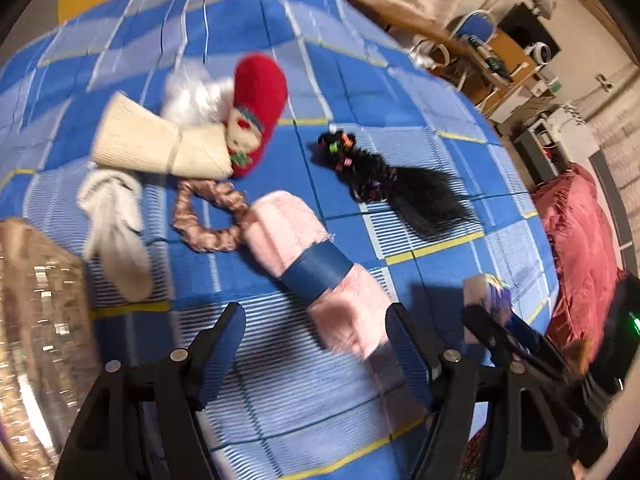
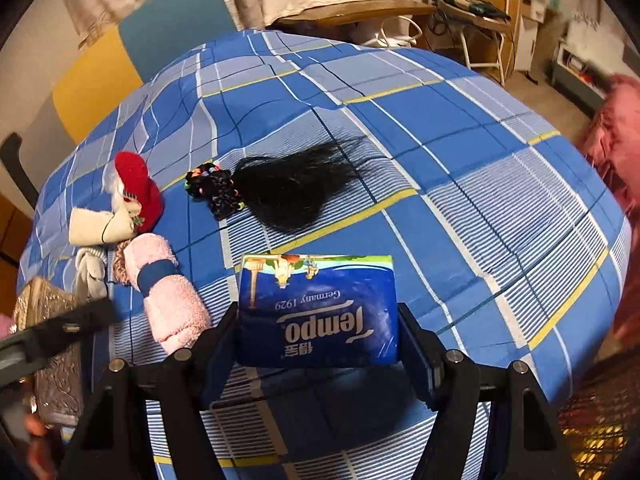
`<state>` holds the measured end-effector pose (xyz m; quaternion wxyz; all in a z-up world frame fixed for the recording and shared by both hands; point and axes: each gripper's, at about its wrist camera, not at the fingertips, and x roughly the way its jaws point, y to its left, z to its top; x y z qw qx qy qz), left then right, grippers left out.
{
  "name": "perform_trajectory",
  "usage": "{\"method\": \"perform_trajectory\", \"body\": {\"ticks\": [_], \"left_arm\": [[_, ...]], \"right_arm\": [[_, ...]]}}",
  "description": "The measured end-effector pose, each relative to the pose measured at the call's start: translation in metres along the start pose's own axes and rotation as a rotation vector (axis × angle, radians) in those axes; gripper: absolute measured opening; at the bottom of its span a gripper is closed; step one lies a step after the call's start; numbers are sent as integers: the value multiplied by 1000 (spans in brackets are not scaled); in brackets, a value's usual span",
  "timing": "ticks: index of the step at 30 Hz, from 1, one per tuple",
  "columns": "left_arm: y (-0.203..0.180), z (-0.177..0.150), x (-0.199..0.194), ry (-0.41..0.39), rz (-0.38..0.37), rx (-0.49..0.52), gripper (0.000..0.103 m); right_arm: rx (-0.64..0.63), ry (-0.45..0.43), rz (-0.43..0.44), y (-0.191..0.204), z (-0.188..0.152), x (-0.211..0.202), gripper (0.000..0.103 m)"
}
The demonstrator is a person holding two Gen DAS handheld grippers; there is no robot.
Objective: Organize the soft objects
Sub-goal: 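Grasp the blue Tempo tissue pack with the right tool while the left tool grasps the pink towel roll, then place the pink towel roll beside the bear in the tray with the left tool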
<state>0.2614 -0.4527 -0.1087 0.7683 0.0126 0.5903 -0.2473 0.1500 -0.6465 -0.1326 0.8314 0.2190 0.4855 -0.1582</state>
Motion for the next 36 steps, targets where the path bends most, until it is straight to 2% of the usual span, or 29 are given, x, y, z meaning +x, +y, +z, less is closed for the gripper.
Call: {"method": "perform_trajectory", "body": {"ticks": [2, 4, 7, 10, 11, 12, 14, 16, 19, 28, 33, 36], "left_arm": [[-8, 6, 13, 16, 0, 13, 74], [-8, 10, 23, 35, 32, -22, 74], [-9, 13, 38, 64, 1, -49, 75], [-14, 11, 53, 92, 5, -10, 76], [-16, 10, 53, 73, 10, 18, 76], [-18, 8, 52, 53, 17, 47, 75], [-18, 4, 49, 30, 35, 64, 63], [-14, 2, 45, 22, 17, 65, 48], [-10, -6, 30, 2, 2, 67, 38], [0, -50, -32, -101, -104, 127, 35], [5, -74, -56, -116, -151, 147, 35], [8, -89, -72, -115, -215, 151, 35]], "right_arm": [[-21, -2, 1, 6, 0, 2, 73], [-25, -7, 15, 5, 2, 1, 73], [-28, -5, 5, 4, 1, 0, 73], [-30, 0, 14, 3, 0, 0, 73], [-28, 3, 22, 4, 0, 1, 73], [-29, 4, 26, 4, 0, 1, 73], [-37, 6, 16, 6, 0, 2, 73], [-36, 13, 12, 6, 0, 4, 73], [-26, 9, 21, 5, 1, 4, 73], [-61, 6, 12, 11, -1, 5, 73], [-88, -9, -4, 16, -2, 4, 73], [-81, -29, -8, 15, -2, 0, 73]]}}
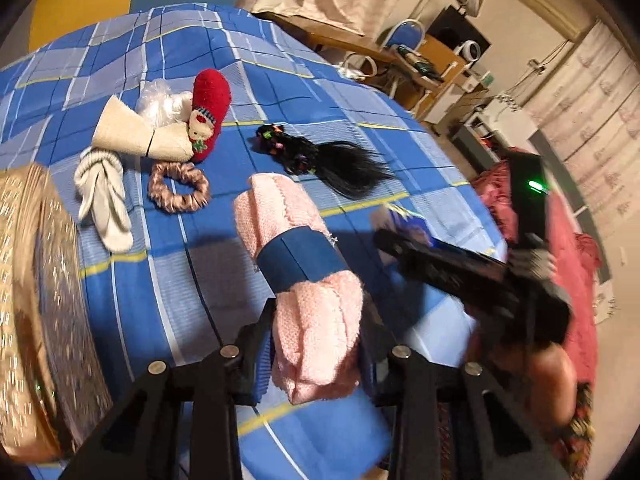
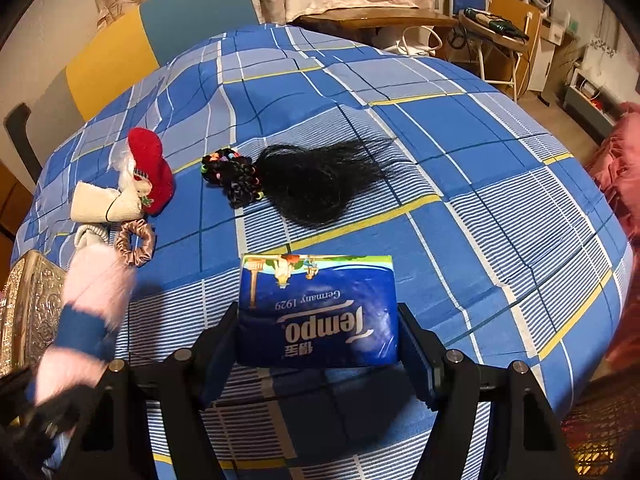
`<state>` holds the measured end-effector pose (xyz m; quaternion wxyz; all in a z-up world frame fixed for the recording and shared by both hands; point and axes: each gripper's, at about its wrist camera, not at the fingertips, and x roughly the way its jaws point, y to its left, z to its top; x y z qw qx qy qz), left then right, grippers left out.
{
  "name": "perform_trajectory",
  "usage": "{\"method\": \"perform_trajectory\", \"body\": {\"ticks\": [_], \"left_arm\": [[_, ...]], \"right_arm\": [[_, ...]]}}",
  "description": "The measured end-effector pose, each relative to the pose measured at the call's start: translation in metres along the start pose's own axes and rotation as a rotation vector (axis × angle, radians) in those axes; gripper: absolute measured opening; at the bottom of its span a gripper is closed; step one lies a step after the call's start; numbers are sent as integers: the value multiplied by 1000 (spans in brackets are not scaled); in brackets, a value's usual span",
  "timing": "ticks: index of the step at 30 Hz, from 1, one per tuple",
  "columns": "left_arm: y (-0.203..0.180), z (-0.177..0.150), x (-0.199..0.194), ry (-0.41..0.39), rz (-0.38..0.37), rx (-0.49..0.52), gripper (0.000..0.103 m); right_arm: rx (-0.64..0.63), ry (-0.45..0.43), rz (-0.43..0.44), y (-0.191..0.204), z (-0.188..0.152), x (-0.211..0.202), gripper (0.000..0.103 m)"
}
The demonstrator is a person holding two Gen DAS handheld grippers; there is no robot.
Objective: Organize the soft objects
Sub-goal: 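Place the pink towel roll beside the bear in the tray with the left tool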
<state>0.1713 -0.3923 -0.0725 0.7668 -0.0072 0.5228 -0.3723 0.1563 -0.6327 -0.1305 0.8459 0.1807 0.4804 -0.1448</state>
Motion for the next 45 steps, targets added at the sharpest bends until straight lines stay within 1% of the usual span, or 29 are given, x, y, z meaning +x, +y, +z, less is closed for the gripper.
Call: {"method": "perform_trajectory", "body": {"ticks": [1, 4, 7, 10, 13, 15, 20, 21, 23, 26, 28, 30, 32, 34, 36, 39, 42, 44, 45], "left_arm": [[-2, -2, -5, -5, -22, 8, 35], [-11, -11, -26, -42, -49, 53, 35], [-12, -21, -59, -75, -65, 76, 35], [-10, -26, -98, -126, -85, 92, 35], [-2, -29, -142, -206, -71, 116, 35], [9, -30, -172, -255, -47, 120, 35], [57, -32, -223, -337, 18, 59, 35], [70, -33, -234, -357, 38, 50, 35], [91, -37, -247, -369, 82, 38, 35], [137, -41, -255, -339, 152, 10, 35], [170, -47, -254, -314, 183, -17, 35], [201, -52, -248, -291, 205, -51, 35], [229, -60, -238, -247, 219, -88, 35], [253, -68, -223, -211, 217, -128, 35], [272, -73, -204, -165, 205, -129, 35], [288, -79, -181, -102, 227, -120, 35], [298, -79, -161, -56, 253, -95, 35], [307, -80, -152, -39, 265, -95, 35], [311, -81, -148, -32, 274, -92, 35]], "right_arm": [[2, -11, 2, -1, 1, -2, 73], [19, -26, 3, -5, 2, -5, 73], [30, -20, 10, -7, 3, -4, 73], [23, -29, 0, -6, 3, -5, 73], [30, -43, -1, -8, 3, -7, 73], [38, -46, -6, -9, 3, -7, 73], [44, -52, -24, -12, 3, -7, 73], [43, -53, -25, -12, 4, -7, 73], [41, -63, -24, -11, 4, -8, 73], [35, -84, -19, -9, 4, -12, 73], [18, -117, -24, -6, 4, -18, 73], [-1, -144, -30, -2, 5, -23, 73], [-28, -179, -51, 5, 2, -31, 73], [-12, -190, -29, 10, -4, -39, 73], [10, -201, -6, 15, -13, -49, 73], [-13, -240, -2, 34, -28, -71, 73], [-14, -267, 63, 54, -40, -97, 73], [-26, -283, 122, 75, -47, -117, 73], [-35, -291, 138, 84, -49, -124, 73]]}}
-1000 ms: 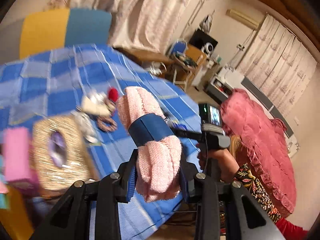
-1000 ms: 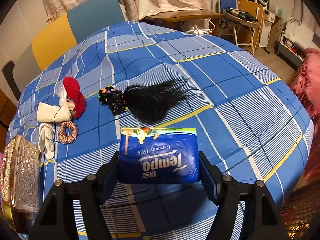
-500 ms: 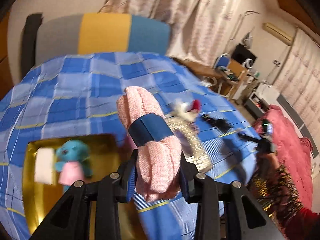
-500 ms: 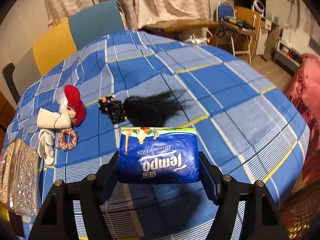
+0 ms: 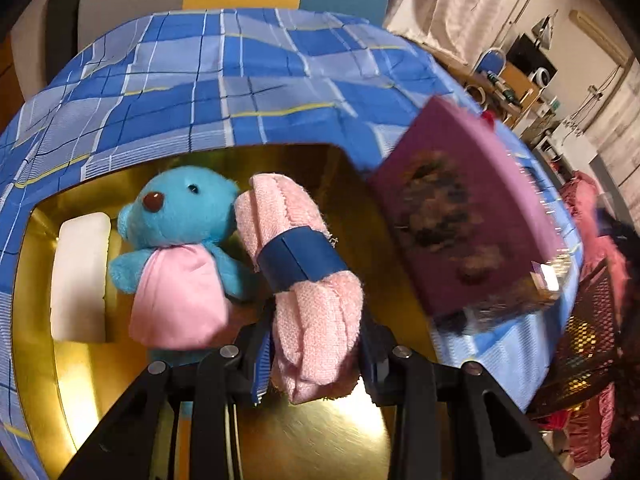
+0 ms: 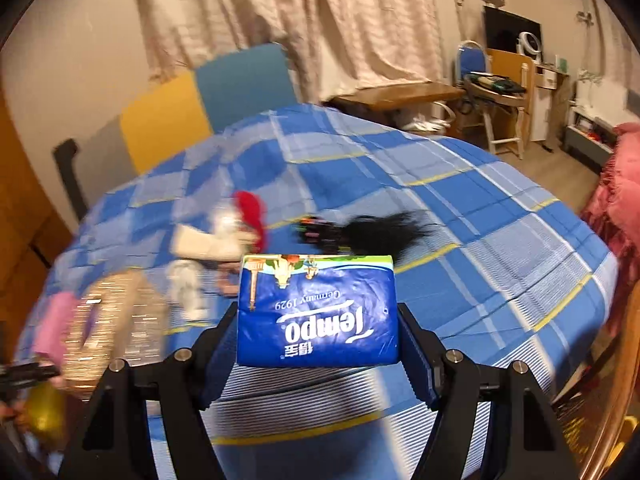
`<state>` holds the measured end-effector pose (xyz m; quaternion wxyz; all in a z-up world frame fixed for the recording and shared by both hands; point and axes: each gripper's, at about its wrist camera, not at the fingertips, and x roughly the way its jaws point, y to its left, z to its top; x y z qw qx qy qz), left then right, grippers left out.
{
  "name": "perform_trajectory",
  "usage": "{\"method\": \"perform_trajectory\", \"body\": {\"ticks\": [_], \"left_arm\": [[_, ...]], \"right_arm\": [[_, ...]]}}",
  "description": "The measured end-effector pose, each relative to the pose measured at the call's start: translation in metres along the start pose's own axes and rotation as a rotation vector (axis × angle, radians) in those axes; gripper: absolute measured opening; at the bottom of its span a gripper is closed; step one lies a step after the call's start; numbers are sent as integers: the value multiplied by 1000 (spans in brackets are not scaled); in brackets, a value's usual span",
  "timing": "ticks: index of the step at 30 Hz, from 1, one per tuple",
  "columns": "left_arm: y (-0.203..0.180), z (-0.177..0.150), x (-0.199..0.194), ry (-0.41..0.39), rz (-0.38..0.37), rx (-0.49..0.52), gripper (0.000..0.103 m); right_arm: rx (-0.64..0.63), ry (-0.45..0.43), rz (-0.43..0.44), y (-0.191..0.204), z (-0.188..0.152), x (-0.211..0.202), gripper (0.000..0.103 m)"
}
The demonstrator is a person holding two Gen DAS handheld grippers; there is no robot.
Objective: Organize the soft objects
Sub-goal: 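Place the pink towel roll beside the bear in the tray with the left tool, then place the Tempo tissue pack in the tray beside the towel roll with the right tool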
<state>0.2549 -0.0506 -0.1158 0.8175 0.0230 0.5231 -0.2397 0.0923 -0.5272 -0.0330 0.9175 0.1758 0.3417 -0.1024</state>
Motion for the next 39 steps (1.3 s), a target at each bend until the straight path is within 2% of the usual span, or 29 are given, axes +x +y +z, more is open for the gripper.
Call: {"method": "perform_trajectory", "body": {"ticks": [5, 7, 10, 15, 19, 22, 28, 33, 39], "left_arm": [[22, 3, 11, 8, 49, -16, 35], [33, 6, 11, -5, 68, -29, 35], [46, 11, 9, -17, 69, -57, 36], [43, 4, 1, -11, 32, -36, 44], [31, -4, -15, -47, -13, -7, 45], [29, -13, -33, -93, -62, -20, 45], [56, -38, -69, -195, -37, -169, 45], [82, -63, -95, -267, 8, -308, 45], [105, -91, -106, -295, 74, -425, 45]], "right_arm": [[-69, -41, 141, 72, -4, -34, 73], [-106, -55, 224, 106, -5, -47, 73], [-144, -56, 325, 147, -9, -59, 73], [-269, -16, 477, 223, -27, -67, 73], [-426, 69, 524, 284, -51, -48, 73], [-523, 138, 503, 317, -65, -29, 73], [-770, 237, 396, 382, -82, 13, 73], [-1014, 296, 272, 429, -91, 53, 73], [-1240, 367, 104, 466, -116, 96, 73]]}}
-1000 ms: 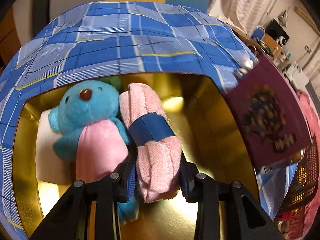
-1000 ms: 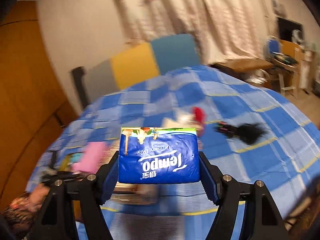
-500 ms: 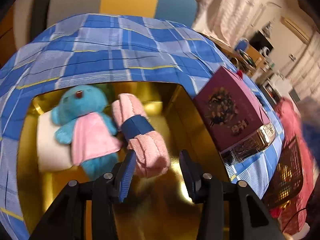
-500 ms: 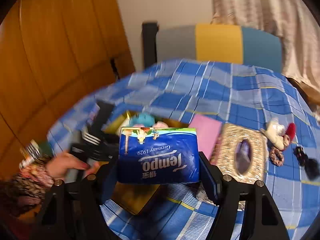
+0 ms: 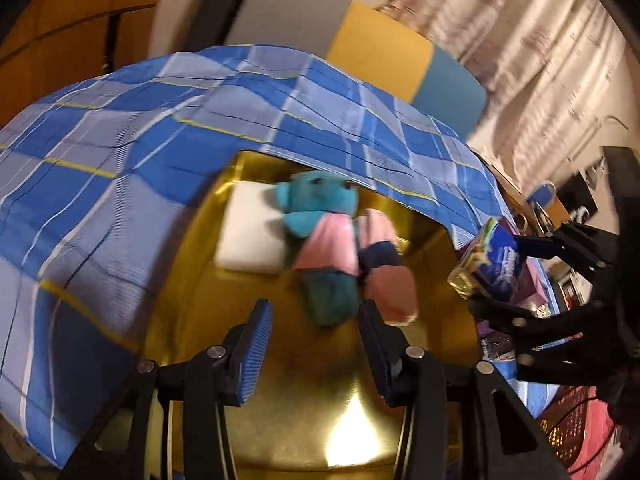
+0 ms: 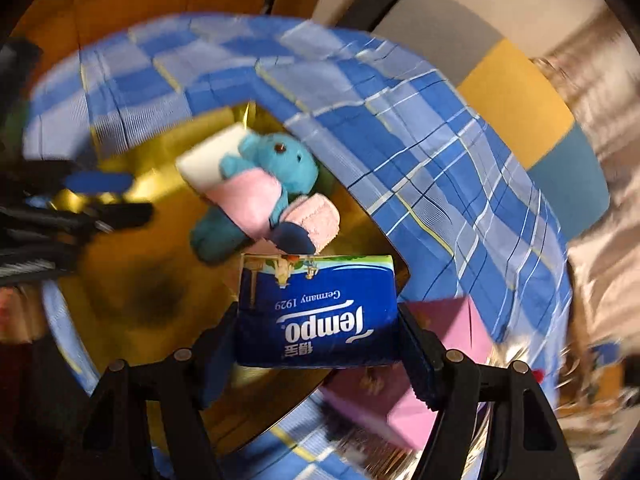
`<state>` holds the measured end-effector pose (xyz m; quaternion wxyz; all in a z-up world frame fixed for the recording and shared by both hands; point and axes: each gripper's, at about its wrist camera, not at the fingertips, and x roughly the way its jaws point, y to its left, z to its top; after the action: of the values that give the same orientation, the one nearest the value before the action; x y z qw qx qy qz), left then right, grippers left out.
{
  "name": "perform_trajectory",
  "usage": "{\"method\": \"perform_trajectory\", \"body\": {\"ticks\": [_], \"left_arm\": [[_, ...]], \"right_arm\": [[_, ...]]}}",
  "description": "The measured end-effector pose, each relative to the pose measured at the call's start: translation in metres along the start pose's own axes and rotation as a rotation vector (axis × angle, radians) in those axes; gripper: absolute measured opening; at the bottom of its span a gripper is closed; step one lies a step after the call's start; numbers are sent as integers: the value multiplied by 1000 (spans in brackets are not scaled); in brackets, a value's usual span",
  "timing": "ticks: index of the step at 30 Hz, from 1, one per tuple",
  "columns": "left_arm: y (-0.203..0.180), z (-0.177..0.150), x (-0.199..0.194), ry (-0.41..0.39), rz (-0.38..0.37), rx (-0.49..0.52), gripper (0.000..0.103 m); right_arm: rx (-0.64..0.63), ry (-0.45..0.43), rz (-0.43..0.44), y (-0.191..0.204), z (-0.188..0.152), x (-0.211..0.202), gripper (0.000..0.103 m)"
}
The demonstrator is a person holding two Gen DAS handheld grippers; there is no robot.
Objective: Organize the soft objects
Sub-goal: 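Place the Tempo tissue pack in the tray beside the towel roll with the right tool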
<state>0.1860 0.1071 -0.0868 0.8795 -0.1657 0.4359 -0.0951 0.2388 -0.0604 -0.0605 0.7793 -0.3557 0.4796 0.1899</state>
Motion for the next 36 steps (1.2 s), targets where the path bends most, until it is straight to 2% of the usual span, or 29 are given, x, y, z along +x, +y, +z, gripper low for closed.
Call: {"method": "perform_trajectory", "body": {"ticks": [7, 10, 12, 14, 16, 21, 24, 29, 36], "left_arm": [[22, 6, -5, -2, 14, -89, 45], [29, 7, -5, 3, 18, -123, 45], [32, 7, -7, -2, 21, -139, 45], [33, 8, -10, -10, 20, -139, 45], [34, 8, -11, -17, 24, -147, 45], [30, 6, -8, -3, 20, -141, 45], [24, 4, -7, -1, 6, -128, 45], [12, 2, -8, -1, -8, -100, 45], [-6, -4, -7, -2, -24, -54, 45]], "right_arm": [[-176, 195, -120, 20, 13, 50, 73], [-216, 243, -156, 24, 16, 66, 74], [-233, 254, -190, 25, 19, 72, 79], [-238, 233, -235, 25, 22, 69, 86], [-208, 191, -256, 18, 28, 56, 87], [-62, 77, -214, -7, 42, 18, 88], [69, -11, -149, -25, 42, -11, 88], [287, -123, 11, -39, 25, -45, 88], [453, -251, 138, -32, -17, -82, 88]]}}
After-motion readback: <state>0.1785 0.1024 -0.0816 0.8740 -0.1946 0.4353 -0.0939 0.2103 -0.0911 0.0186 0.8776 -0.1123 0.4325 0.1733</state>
